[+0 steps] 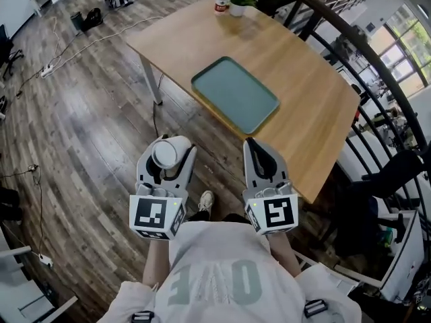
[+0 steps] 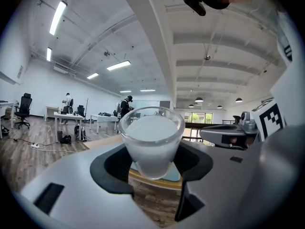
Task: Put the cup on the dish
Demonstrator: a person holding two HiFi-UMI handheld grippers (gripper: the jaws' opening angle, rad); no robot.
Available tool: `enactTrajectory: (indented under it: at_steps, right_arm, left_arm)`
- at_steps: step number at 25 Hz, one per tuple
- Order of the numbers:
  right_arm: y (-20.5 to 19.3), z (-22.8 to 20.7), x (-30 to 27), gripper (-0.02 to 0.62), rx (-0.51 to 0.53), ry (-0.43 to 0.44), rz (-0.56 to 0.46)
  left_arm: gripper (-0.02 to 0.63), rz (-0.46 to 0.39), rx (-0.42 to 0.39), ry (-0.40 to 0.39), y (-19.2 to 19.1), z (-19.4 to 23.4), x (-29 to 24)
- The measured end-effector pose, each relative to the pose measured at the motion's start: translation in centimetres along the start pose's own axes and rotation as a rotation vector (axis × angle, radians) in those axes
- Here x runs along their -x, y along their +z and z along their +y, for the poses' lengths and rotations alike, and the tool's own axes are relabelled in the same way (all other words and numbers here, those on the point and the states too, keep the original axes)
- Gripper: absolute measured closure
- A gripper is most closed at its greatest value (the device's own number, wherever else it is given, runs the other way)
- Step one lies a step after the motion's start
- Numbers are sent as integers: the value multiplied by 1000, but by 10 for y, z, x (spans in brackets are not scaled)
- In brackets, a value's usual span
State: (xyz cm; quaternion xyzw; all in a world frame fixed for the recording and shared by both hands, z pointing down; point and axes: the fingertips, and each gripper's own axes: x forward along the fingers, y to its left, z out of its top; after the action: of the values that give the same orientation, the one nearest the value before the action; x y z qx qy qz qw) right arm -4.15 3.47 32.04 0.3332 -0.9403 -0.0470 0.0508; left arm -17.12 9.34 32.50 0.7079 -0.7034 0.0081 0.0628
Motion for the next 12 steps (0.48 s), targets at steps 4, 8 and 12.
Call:
enactTrajectory:
  at_steps: [4, 8, 12]
  right_arm:
    - [-6, -17, -27, 574, -1, -29, 35]
    - [-11, -37, -40, 574, -16, -70, 73]
    - [-11, -49, -63, 574, -13, -66, 89]
  left_arm:
    - [345, 10, 11, -24, 2, 18, -38]
    - [345, 32, 40, -55, 2, 23, -61]
    - [345, 56, 69, -59, -2, 30, -79]
